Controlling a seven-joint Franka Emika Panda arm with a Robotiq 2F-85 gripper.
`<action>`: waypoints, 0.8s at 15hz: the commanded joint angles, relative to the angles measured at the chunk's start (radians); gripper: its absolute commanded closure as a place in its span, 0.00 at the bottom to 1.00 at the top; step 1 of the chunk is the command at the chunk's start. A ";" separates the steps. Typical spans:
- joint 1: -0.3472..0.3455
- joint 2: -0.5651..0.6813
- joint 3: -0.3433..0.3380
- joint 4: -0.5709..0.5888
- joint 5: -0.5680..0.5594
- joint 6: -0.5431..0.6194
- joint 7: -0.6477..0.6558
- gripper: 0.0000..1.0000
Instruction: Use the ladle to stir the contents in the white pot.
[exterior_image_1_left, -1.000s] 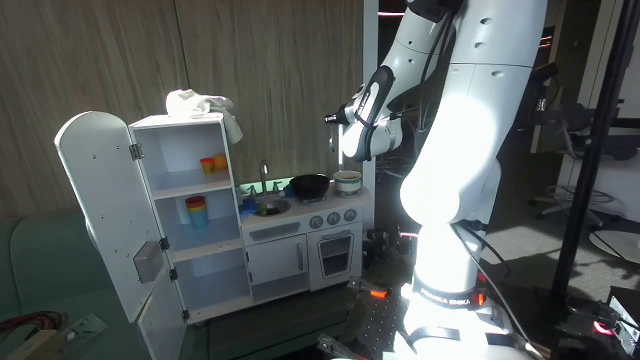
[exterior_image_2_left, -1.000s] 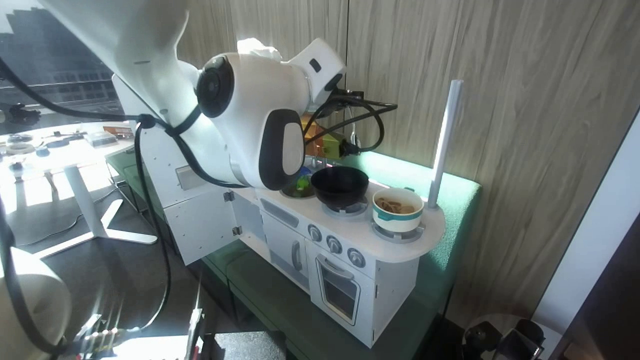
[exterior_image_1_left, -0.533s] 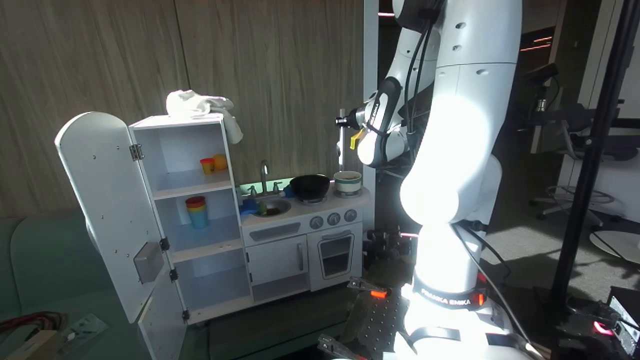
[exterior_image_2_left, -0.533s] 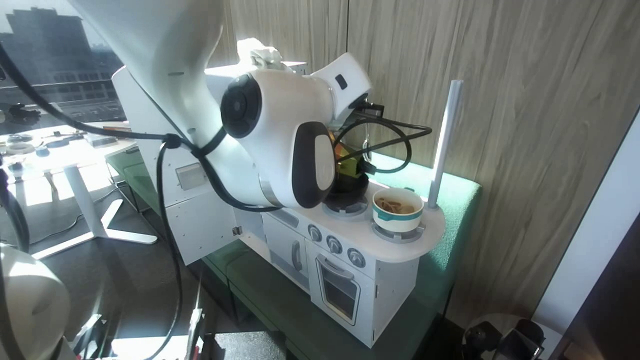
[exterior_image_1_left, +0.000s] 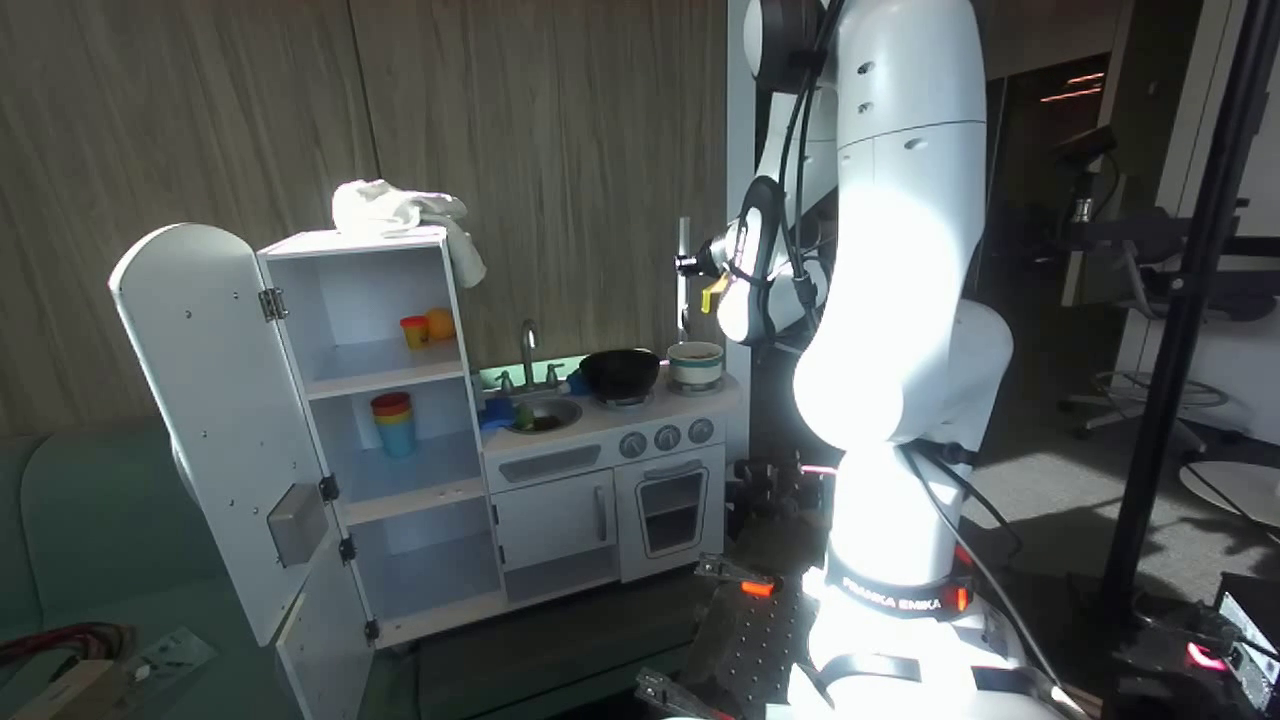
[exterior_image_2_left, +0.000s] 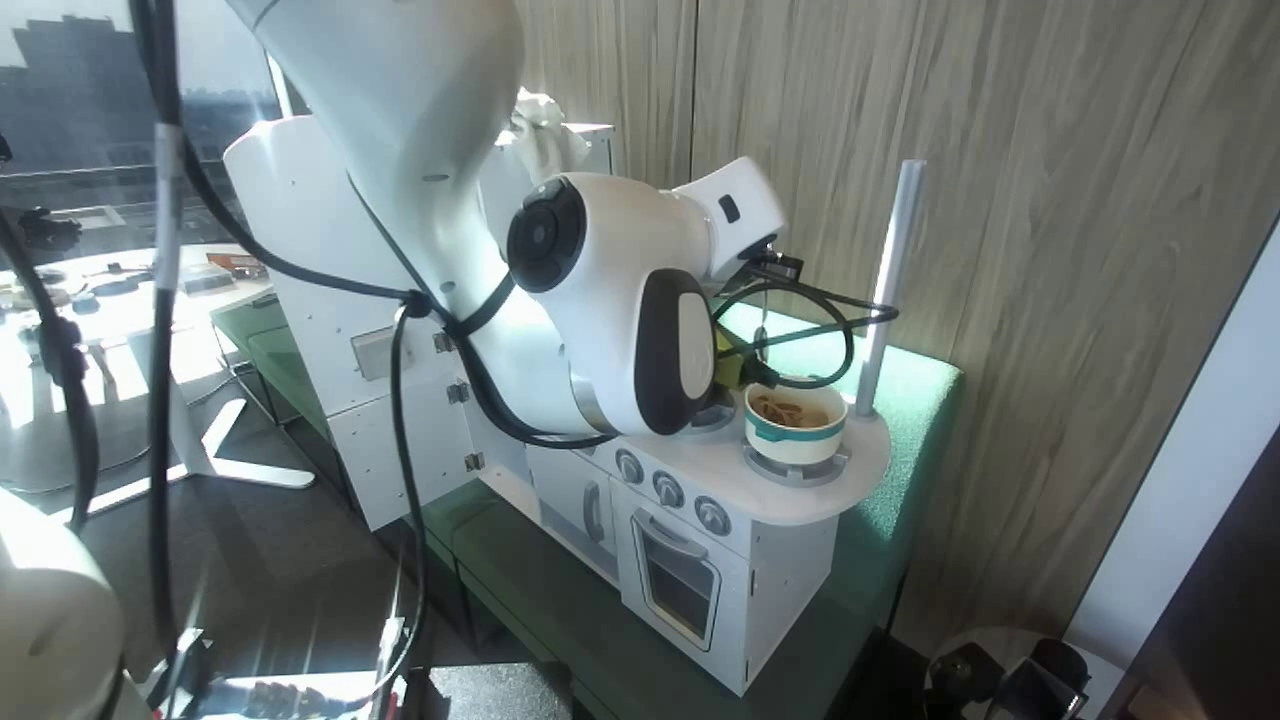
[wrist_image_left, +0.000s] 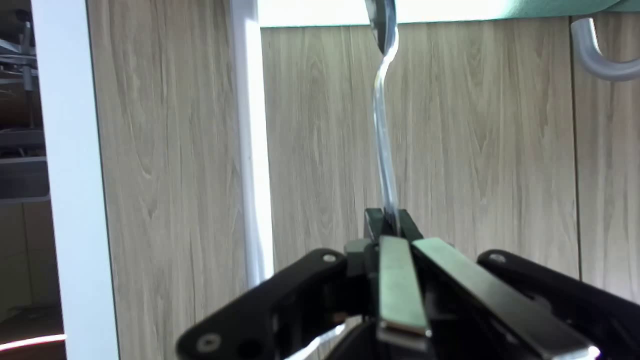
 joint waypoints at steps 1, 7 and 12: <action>-0.073 0.059 0.068 0.048 -0.008 -0.025 0.050 0.97; -0.165 0.091 0.178 0.078 0.005 -0.093 0.036 0.97; -0.158 0.116 0.181 0.118 0.016 -0.175 0.039 0.97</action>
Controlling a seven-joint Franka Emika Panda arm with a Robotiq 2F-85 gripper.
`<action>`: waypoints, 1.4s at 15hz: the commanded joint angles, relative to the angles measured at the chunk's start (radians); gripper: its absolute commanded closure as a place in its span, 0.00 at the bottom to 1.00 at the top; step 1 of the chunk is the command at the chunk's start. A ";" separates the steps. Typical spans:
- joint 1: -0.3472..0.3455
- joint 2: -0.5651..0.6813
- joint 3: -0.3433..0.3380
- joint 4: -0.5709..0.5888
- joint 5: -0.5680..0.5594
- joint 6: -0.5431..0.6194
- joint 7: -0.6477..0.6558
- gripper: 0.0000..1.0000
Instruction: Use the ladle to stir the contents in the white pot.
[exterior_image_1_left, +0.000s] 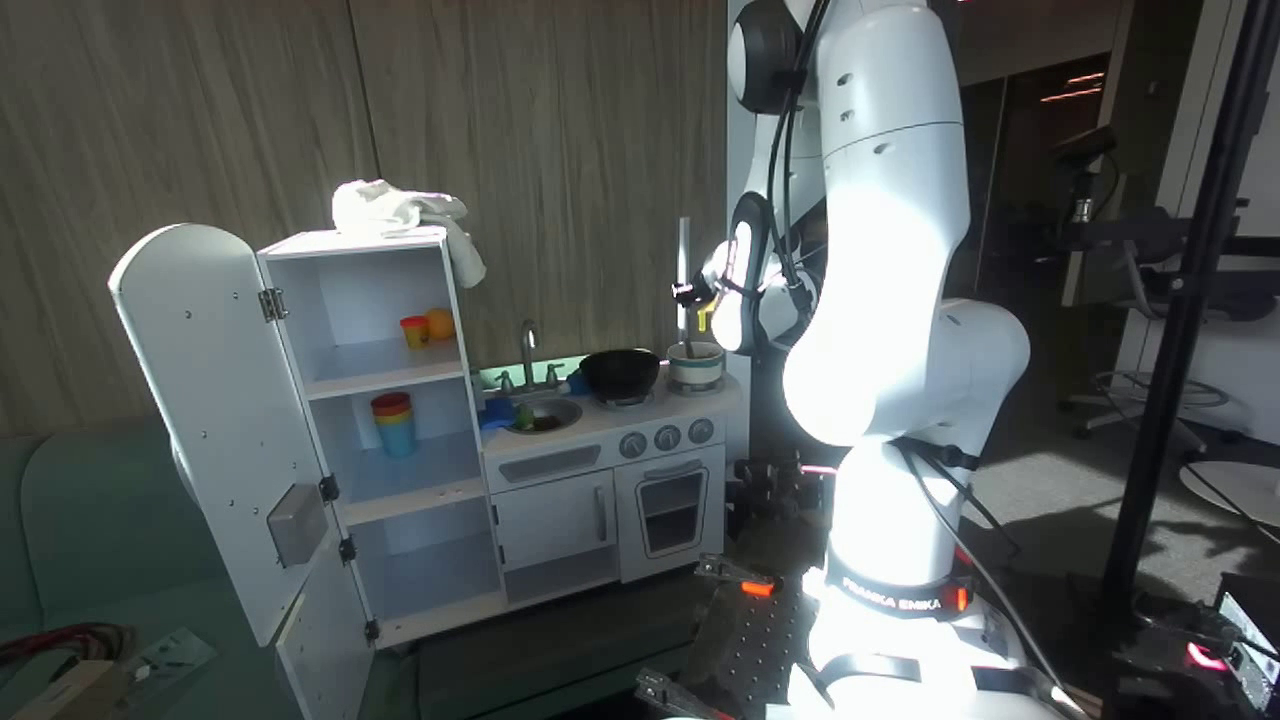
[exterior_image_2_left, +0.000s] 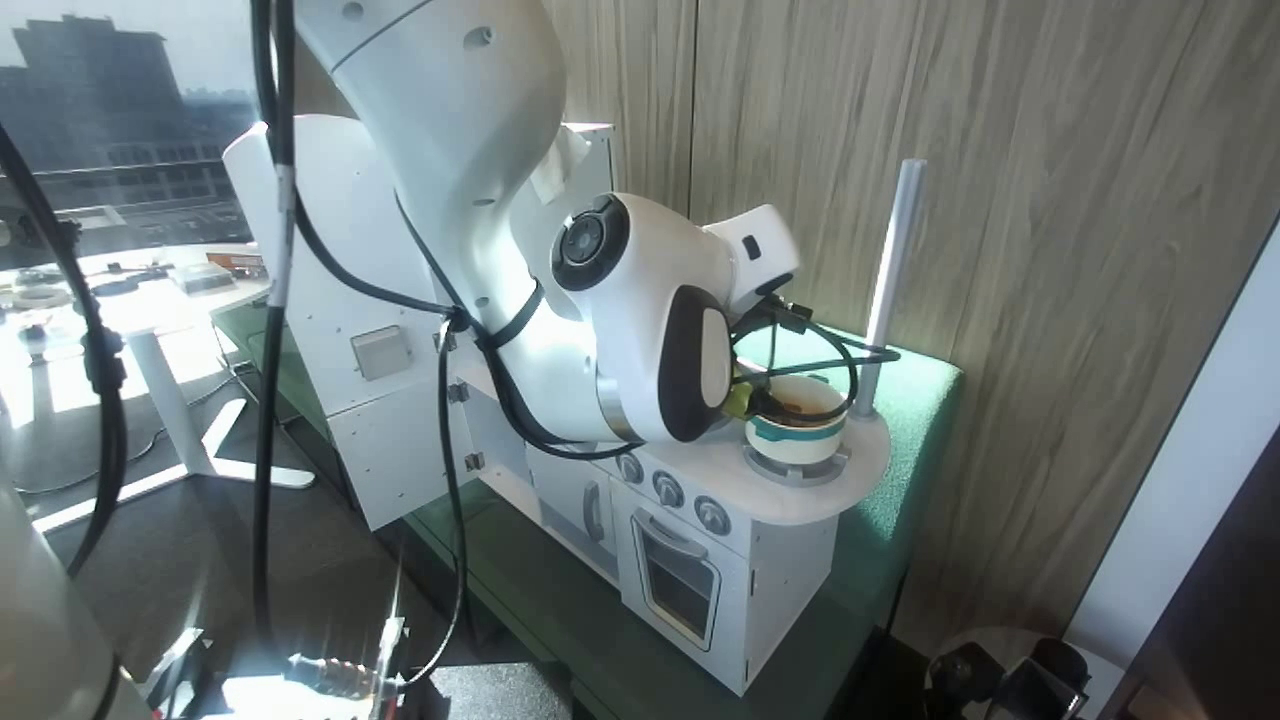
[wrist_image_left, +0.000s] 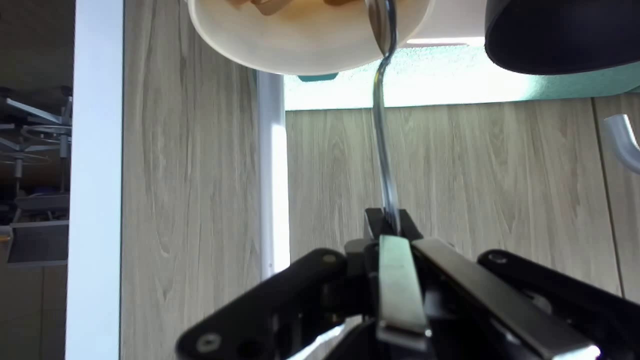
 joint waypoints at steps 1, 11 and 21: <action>0.002 0.025 0.003 0.053 0.019 -0.034 0.010 0.97; 0.015 0.055 0.008 0.079 0.143 -0.024 0.013 0.97; -0.010 0.050 0.039 0.081 0.013 -0.055 0.094 0.97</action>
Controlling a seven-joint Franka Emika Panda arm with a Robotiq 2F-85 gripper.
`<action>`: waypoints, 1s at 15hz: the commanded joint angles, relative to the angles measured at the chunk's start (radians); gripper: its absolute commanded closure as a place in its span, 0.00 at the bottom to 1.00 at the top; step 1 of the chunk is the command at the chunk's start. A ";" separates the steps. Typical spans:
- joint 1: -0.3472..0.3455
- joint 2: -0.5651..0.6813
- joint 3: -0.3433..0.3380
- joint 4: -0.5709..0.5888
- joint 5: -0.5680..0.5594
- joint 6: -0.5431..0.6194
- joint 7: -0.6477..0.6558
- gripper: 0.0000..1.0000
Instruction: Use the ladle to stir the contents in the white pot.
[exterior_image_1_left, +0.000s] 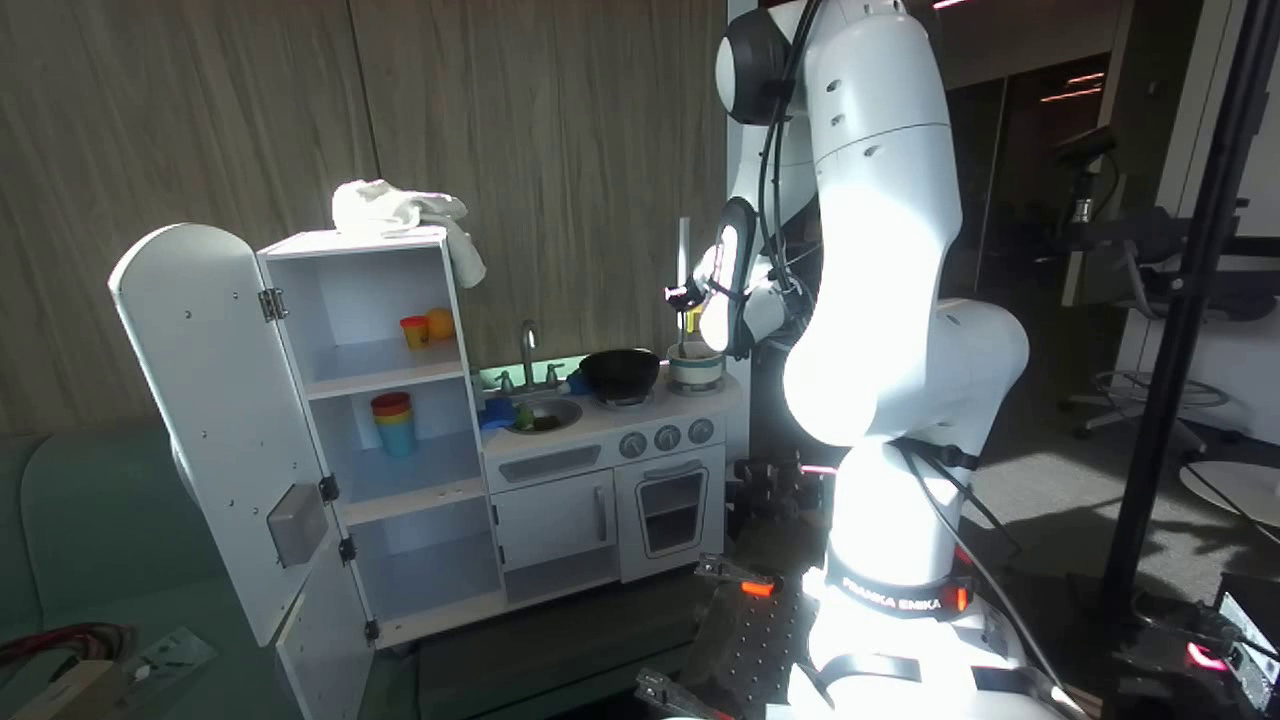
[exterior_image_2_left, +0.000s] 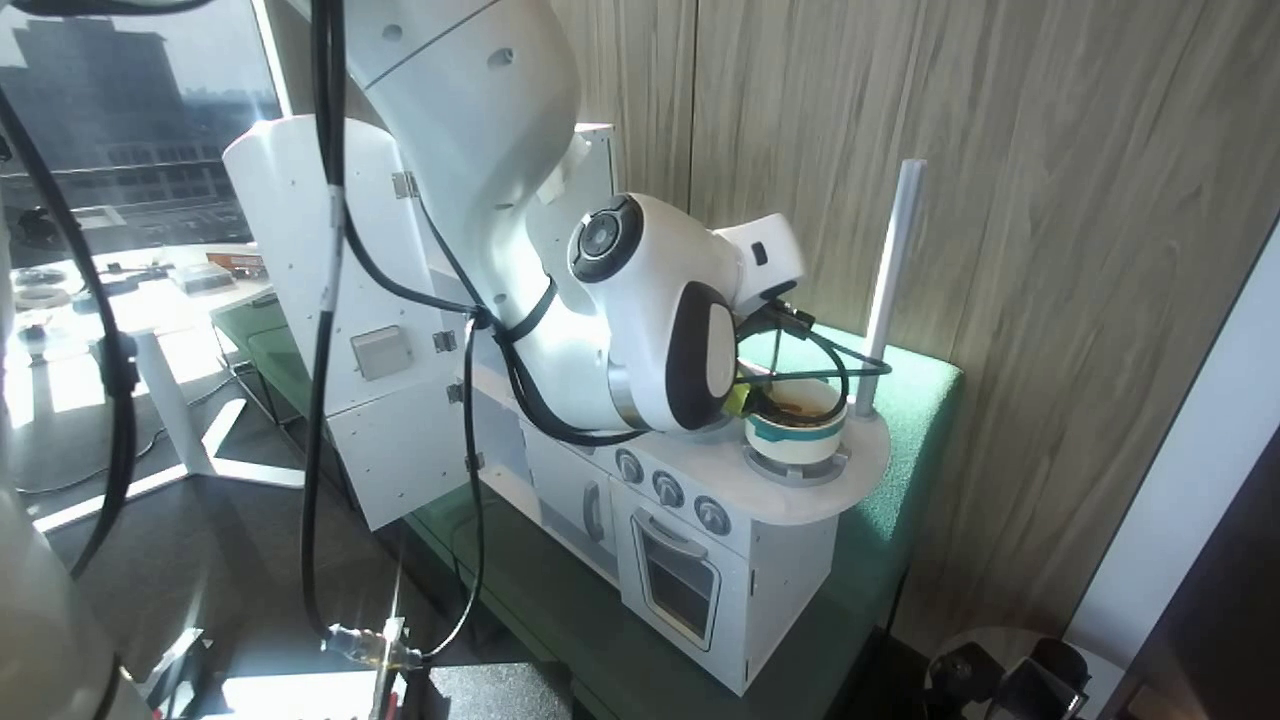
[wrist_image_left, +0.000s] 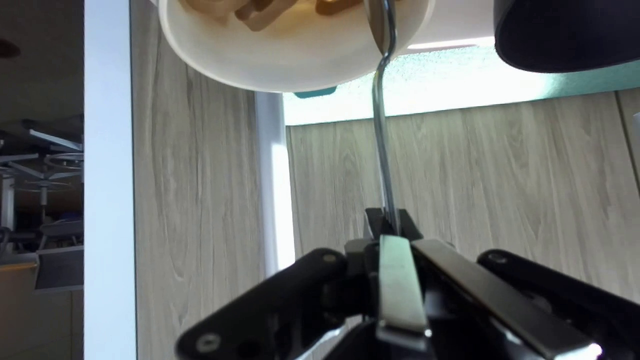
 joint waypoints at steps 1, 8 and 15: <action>0.002 0.172 0.049 0.193 0.036 -0.010 0.070 0.97; -0.055 0.336 0.094 0.442 0.098 -0.110 0.103 0.97; -0.154 0.241 0.169 0.291 -0.110 0.013 0.201 0.98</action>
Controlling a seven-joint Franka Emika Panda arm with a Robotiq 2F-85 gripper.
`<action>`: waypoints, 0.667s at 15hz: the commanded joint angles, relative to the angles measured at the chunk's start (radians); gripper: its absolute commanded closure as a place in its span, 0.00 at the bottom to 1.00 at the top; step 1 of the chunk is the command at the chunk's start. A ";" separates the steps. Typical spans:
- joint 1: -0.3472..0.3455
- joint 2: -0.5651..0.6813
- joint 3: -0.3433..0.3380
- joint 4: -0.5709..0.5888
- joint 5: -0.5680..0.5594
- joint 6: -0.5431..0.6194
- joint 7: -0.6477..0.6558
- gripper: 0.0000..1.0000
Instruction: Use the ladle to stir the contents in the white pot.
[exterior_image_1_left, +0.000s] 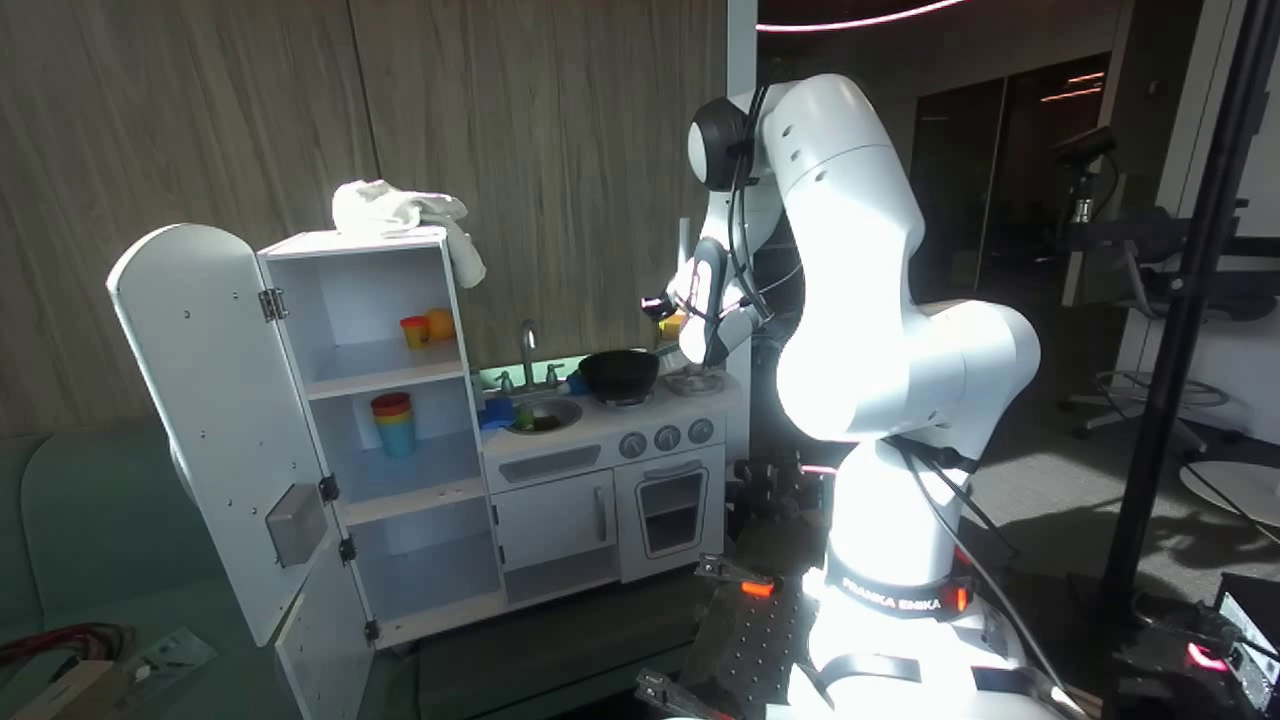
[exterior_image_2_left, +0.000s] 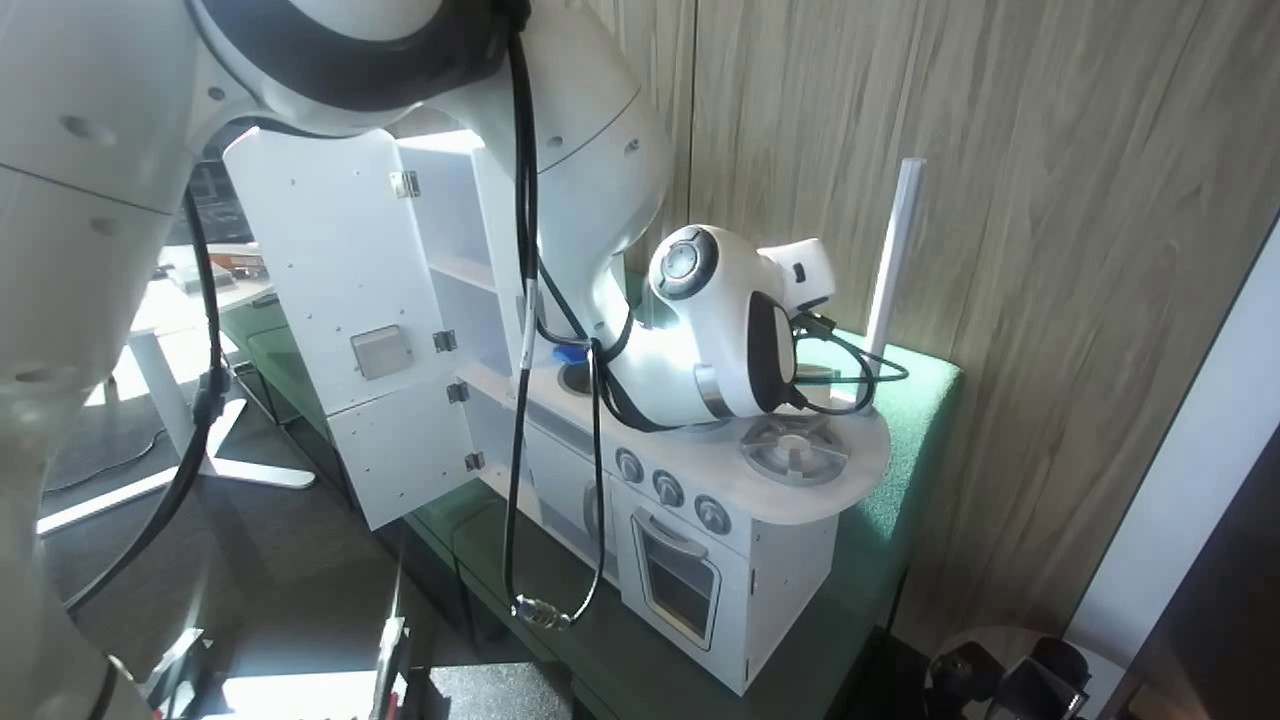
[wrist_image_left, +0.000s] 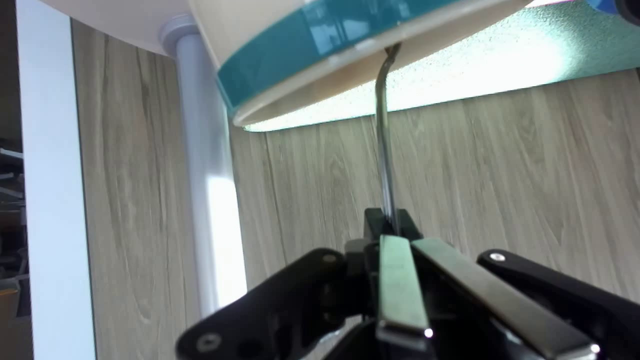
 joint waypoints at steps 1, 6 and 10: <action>-0.030 -0.071 0.005 -0.118 -0.080 0.071 0.024 0.98; -0.110 -0.145 0.080 -0.244 -0.021 0.115 -0.104 0.97; -0.120 -0.183 0.086 -0.307 0.025 0.155 -0.174 0.97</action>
